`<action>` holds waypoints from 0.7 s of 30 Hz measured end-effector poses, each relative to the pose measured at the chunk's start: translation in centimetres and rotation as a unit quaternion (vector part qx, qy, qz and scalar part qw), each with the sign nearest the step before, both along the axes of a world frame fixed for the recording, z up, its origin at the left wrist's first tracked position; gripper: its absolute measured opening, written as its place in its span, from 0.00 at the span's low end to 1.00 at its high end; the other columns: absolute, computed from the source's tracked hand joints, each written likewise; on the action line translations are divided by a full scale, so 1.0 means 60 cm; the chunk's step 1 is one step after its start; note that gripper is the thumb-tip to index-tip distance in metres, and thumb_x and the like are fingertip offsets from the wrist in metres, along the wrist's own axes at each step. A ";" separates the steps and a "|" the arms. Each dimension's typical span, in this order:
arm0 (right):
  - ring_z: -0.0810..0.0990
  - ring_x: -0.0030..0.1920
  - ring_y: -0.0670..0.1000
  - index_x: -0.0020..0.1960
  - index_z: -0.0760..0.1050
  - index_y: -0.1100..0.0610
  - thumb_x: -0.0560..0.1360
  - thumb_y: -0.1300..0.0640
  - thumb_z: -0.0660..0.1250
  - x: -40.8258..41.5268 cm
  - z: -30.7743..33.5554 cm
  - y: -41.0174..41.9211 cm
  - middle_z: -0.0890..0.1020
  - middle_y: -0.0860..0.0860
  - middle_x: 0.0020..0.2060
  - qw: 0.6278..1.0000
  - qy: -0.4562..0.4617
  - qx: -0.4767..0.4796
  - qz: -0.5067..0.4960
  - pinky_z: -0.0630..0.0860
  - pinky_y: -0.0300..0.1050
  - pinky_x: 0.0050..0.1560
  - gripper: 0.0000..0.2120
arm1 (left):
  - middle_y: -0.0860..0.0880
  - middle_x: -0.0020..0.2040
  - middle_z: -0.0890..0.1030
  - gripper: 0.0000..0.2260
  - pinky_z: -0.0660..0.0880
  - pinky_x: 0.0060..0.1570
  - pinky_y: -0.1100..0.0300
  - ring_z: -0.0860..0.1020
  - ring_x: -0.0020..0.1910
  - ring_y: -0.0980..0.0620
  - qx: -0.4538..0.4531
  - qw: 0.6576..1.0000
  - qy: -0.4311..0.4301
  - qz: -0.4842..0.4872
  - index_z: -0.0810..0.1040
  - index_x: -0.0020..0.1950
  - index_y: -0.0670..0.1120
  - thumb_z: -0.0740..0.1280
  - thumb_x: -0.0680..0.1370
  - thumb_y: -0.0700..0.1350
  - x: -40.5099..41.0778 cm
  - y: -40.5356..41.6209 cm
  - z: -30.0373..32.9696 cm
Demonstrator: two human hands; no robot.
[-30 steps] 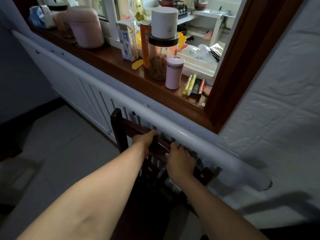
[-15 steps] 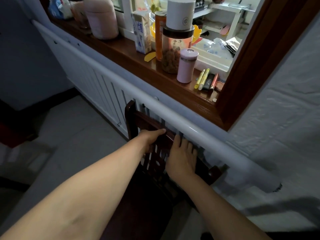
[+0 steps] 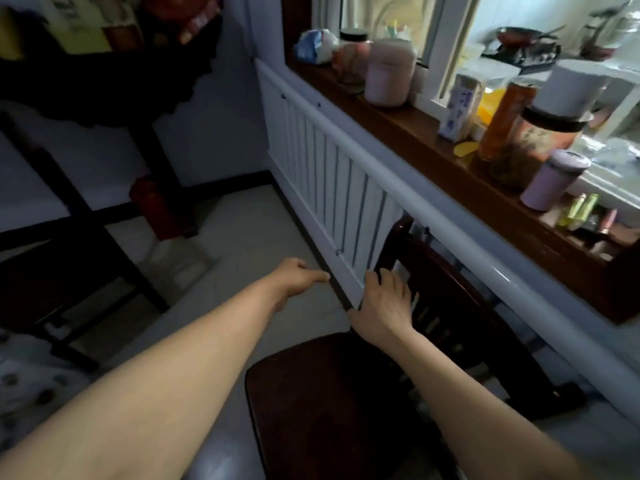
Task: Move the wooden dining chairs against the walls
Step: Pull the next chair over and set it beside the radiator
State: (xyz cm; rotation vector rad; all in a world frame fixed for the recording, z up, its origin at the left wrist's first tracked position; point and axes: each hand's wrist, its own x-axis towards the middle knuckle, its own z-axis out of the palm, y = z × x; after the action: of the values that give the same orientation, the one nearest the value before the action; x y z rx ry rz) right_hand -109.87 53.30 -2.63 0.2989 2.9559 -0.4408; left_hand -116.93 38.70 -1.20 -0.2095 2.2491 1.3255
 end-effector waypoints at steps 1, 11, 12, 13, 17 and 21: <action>0.57 0.73 0.60 0.73 0.56 0.57 0.71 0.50 0.67 -0.006 0.005 -0.028 0.62 0.59 0.71 1.000 -0.001 -0.002 0.009 0.54 0.57 0.74 0.34 | 0.43 0.72 0.69 0.32 0.64 0.53 0.60 0.69 0.68 0.46 -0.002 1.000 0.006 0.015 0.66 0.73 0.41 0.71 0.73 0.51 -0.001 -0.037 0.003; 0.55 0.74 0.60 0.73 0.56 0.56 0.70 0.52 0.66 -0.031 0.049 -0.363 0.61 0.59 0.72 0.993 0.008 -0.030 0.118 0.53 0.56 0.74 0.35 | 0.45 0.72 0.69 0.32 0.65 0.59 0.59 0.68 0.69 0.46 -0.005 0.993 -0.009 0.121 0.65 0.74 0.44 0.71 0.73 0.50 0.017 -0.441 0.005; 0.54 0.74 0.60 0.73 0.56 0.56 0.70 0.52 0.66 -0.036 0.052 -0.402 0.61 0.58 0.72 0.991 0.007 -0.033 0.132 0.52 0.56 0.75 0.35 | 0.45 0.71 0.69 0.32 0.66 0.60 0.57 0.69 0.69 0.46 -0.010 0.990 -0.009 0.140 0.65 0.74 0.45 0.71 0.73 0.50 0.022 -0.488 0.005; 0.53 0.75 0.59 0.73 0.56 0.56 0.70 0.52 0.66 -0.040 0.054 -0.444 0.60 0.58 0.73 0.989 0.002 -0.035 0.147 0.52 0.56 0.75 0.35 | 0.44 0.71 0.70 0.32 0.66 0.60 0.56 0.69 0.69 0.46 -0.012 0.987 -0.013 0.160 0.65 0.74 0.45 0.71 0.73 0.50 0.029 -0.538 0.006; 0.54 0.74 0.59 0.72 0.58 0.56 0.70 0.51 0.67 -0.057 0.066 -0.554 0.61 0.58 0.72 0.981 -0.002 -0.032 0.189 0.53 0.56 0.75 0.34 | 0.44 0.71 0.71 0.32 0.65 0.57 0.55 0.70 0.69 0.46 -0.012 0.979 -0.015 0.203 0.65 0.74 0.45 0.71 0.73 0.51 0.047 -0.657 0.015; 0.56 0.74 0.59 0.71 0.58 0.56 0.70 0.54 0.66 -0.073 0.080 -0.663 0.62 0.59 0.72 0.972 0.013 -0.035 0.231 0.54 0.56 0.75 0.32 | 0.44 0.69 0.72 0.32 0.66 0.62 0.53 0.71 0.68 0.47 -0.003 0.969 0.000 0.246 0.66 0.73 0.46 0.71 0.72 0.51 0.059 -0.749 0.030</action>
State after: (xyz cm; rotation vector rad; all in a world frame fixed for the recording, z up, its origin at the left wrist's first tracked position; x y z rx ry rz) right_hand -114.27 13.51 2.16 -0.3997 2.8905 -0.4803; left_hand -113.37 -6.27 0.62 -0.8123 2.2853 1.5539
